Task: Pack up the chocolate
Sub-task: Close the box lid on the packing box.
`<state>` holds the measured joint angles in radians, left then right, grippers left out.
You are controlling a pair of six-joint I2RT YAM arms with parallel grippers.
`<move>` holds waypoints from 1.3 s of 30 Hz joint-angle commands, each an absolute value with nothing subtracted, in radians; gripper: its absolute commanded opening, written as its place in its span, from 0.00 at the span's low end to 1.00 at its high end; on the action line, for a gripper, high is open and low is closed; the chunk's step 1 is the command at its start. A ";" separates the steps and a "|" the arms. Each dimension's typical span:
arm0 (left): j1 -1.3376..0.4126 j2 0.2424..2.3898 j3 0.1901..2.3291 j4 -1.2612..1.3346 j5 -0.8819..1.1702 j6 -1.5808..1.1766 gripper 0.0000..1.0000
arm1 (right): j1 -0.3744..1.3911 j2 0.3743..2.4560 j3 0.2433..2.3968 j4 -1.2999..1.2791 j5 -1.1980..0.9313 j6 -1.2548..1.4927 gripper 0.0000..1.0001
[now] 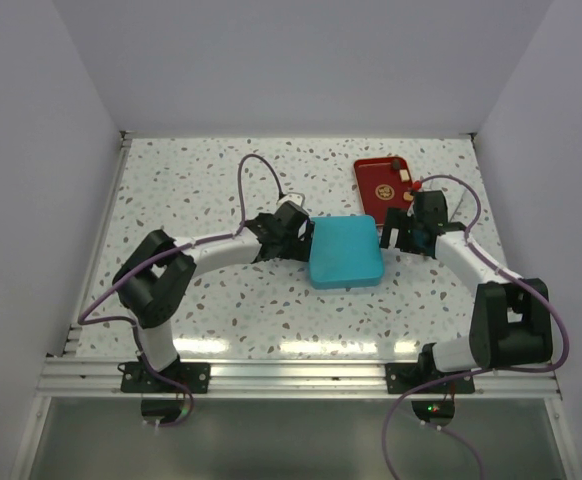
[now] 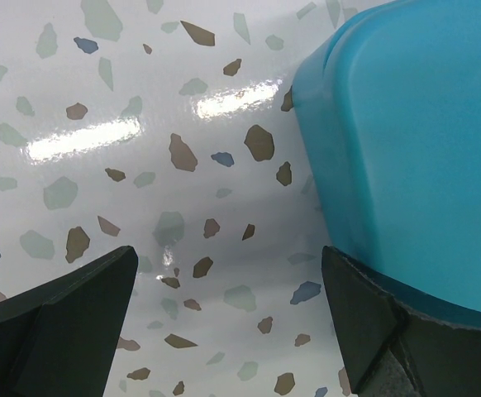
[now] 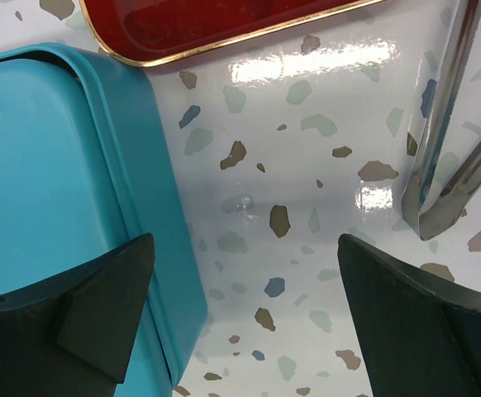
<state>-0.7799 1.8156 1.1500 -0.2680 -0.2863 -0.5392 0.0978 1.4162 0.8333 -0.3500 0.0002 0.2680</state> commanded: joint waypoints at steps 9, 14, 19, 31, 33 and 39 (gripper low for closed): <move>-0.801 1.776 1.181 -0.100 -0.209 -0.552 1.00 | 0.117 1.388 0.870 -0.319 -0.100 0.284 0.98; -0.801 1.775 1.193 -0.104 -0.215 -0.548 1.00 | 0.117 1.381 0.882 -0.324 -0.098 0.285 0.98; -0.801 1.775 1.195 -0.107 -0.221 -0.546 1.00 | 0.117 1.374 0.890 -0.327 -0.100 0.287 0.98; -0.801 1.795 1.206 -0.118 -0.230 -0.545 1.00 | 0.117 1.391 0.887 -0.318 -0.103 0.287 0.98; -0.801 1.796 1.206 -0.127 -0.235 -0.546 1.00 | 0.117 1.388 0.887 -0.318 -0.101 0.287 0.98; -0.799 1.807 1.212 -0.162 -0.261 -0.552 1.00 | 0.117 1.379 0.890 -0.321 -0.101 0.285 0.98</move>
